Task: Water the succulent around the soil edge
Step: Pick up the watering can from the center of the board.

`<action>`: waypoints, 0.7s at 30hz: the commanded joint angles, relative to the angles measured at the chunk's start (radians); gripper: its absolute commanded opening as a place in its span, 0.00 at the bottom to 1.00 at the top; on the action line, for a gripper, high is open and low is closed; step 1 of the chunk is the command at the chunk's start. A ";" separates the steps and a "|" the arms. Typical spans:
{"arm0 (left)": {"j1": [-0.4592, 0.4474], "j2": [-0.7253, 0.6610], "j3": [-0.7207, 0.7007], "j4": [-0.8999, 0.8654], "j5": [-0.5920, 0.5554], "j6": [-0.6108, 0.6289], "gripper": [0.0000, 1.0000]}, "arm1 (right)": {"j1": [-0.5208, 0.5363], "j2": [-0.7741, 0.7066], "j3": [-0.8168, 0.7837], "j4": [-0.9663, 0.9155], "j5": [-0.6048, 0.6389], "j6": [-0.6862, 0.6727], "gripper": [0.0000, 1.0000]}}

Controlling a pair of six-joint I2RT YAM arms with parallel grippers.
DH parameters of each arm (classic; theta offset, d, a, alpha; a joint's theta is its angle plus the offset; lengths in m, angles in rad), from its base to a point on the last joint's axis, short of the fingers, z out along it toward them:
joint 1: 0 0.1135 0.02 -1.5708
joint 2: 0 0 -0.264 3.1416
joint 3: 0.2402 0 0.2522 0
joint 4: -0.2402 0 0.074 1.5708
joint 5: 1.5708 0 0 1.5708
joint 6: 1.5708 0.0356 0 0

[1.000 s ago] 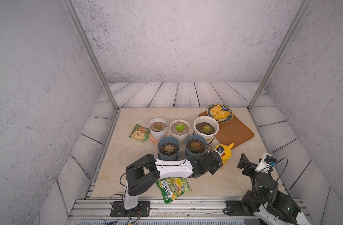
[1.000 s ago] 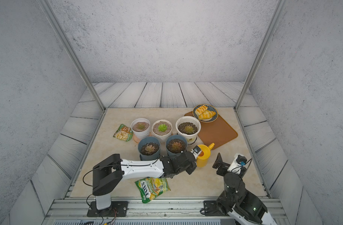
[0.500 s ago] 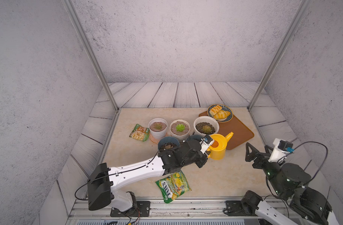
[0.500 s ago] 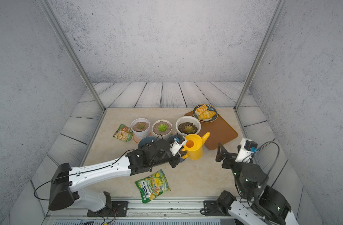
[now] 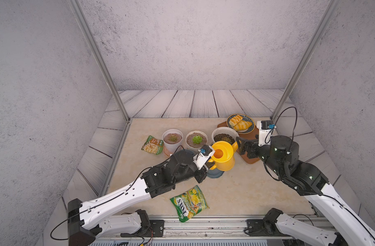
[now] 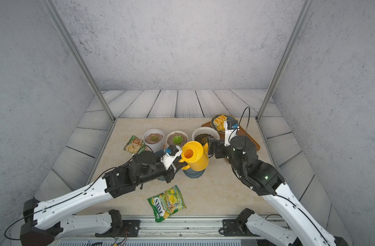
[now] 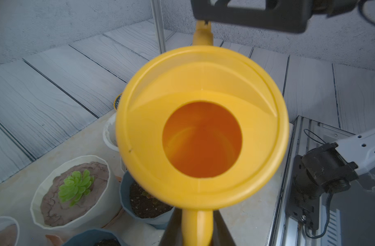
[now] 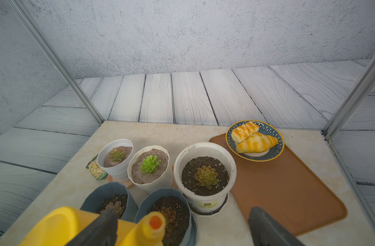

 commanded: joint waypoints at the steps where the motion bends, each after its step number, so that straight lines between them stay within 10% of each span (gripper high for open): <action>1: 0.011 -0.055 -0.017 0.027 -0.010 0.043 0.00 | -0.062 0.031 0.032 0.045 -0.166 0.039 0.99; 21: 0.045 -0.331 -0.021 0.274 -0.102 0.149 0.00 | -0.060 0.147 -0.024 0.250 -0.475 0.209 0.99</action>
